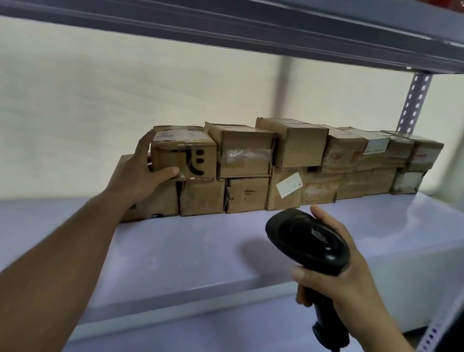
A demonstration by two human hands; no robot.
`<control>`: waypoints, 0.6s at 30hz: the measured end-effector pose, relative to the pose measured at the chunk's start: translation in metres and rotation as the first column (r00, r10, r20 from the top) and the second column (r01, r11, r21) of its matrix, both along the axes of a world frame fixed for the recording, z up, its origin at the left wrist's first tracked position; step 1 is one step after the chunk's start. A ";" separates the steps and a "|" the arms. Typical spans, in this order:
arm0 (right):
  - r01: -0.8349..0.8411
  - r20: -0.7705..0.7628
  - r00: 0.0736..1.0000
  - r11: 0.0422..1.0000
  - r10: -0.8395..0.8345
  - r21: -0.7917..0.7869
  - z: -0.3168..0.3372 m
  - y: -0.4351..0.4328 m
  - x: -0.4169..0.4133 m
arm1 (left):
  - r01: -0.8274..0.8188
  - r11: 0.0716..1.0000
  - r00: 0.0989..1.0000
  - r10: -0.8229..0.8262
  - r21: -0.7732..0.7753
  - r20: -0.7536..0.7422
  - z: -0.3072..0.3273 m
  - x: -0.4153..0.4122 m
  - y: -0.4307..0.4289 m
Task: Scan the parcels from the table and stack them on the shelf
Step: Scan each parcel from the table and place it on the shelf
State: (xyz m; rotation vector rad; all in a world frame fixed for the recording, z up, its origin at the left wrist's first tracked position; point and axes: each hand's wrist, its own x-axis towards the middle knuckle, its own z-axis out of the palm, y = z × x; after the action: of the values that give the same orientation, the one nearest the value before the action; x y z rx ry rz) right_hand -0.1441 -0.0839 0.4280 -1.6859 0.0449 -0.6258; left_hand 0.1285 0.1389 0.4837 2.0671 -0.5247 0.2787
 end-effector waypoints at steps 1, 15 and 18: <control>-0.003 0.000 1.000 1.000 0.003 -0.002 0.000 -0.001 -0.003 | -0.016 1.000 1.000 0.016 0.012 0.006 -0.001 -0.004 -0.001; 0.003 0.000 1.000 1.000 -0.003 -0.022 -0.002 -0.042 -0.097 | -0.059 0.998 0.912 0.063 -0.021 0.405 -0.027 -0.152 -0.073; 0.045 0.007 0.999 0.999 -0.045 0.004 -0.008 -0.057 -0.136 | 0.062 0.998 0.921 -0.058 0.002 0.385 -0.048 -0.206 -0.111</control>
State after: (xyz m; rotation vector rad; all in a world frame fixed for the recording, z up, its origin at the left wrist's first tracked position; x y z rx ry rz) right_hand -0.2802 -0.1413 0.4197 -1.6827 0.0791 -0.6645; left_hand -0.0771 0.0280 0.4362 1.9876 -0.8205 0.6590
